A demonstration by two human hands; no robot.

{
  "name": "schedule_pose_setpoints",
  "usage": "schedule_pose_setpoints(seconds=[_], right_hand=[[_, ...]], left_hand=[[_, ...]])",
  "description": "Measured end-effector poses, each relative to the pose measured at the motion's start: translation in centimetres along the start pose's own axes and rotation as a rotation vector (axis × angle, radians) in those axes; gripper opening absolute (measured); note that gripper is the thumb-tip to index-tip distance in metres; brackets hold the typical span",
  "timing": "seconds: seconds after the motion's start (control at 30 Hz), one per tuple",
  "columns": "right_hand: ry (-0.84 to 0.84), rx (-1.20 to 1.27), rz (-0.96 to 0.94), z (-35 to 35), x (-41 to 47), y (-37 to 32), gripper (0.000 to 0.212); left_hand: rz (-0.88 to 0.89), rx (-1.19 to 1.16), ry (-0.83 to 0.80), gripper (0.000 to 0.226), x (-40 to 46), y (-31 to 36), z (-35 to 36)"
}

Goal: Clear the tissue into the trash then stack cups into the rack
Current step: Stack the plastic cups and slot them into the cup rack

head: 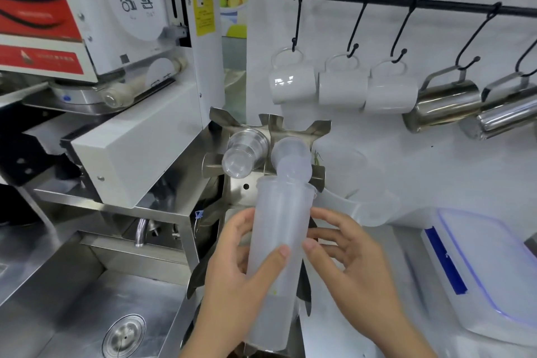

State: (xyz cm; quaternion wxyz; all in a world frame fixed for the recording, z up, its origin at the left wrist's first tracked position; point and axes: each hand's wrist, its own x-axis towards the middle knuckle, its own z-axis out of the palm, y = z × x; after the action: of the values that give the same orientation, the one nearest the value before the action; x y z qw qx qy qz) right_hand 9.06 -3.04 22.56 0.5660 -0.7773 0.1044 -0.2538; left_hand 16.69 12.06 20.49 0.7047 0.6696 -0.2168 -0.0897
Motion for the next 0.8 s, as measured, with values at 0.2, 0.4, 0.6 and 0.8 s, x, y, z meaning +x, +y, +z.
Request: schedule_pose_setpoints(seconds=[0.2,0.4,0.6,0.8], right_hand=[[0.067,-0.161,-0.112,-0.9,2.5,-0.2,0.041],[0.006,-0.323,-0.167,-1.3,6.3,0.1,0.049],[-0.039,-0.343,-0.162,-1.4,7.9,0.6,0.054],[-0.054,-0.283,-0.157,-1.7,8.8,0.3,0.053]], left_hand=[[-0.032,0.010,0.013,0.059,0.8,0.2,-0.3],[-0.060,0.031,0.007,0.063,1.4,0.5,-0.7],[-0.075,0.051,0.025,0.063,1.5,0.3,-1.0],[-0.060,0.062,0.024,0.059,1.9,0.7,-0.7]])
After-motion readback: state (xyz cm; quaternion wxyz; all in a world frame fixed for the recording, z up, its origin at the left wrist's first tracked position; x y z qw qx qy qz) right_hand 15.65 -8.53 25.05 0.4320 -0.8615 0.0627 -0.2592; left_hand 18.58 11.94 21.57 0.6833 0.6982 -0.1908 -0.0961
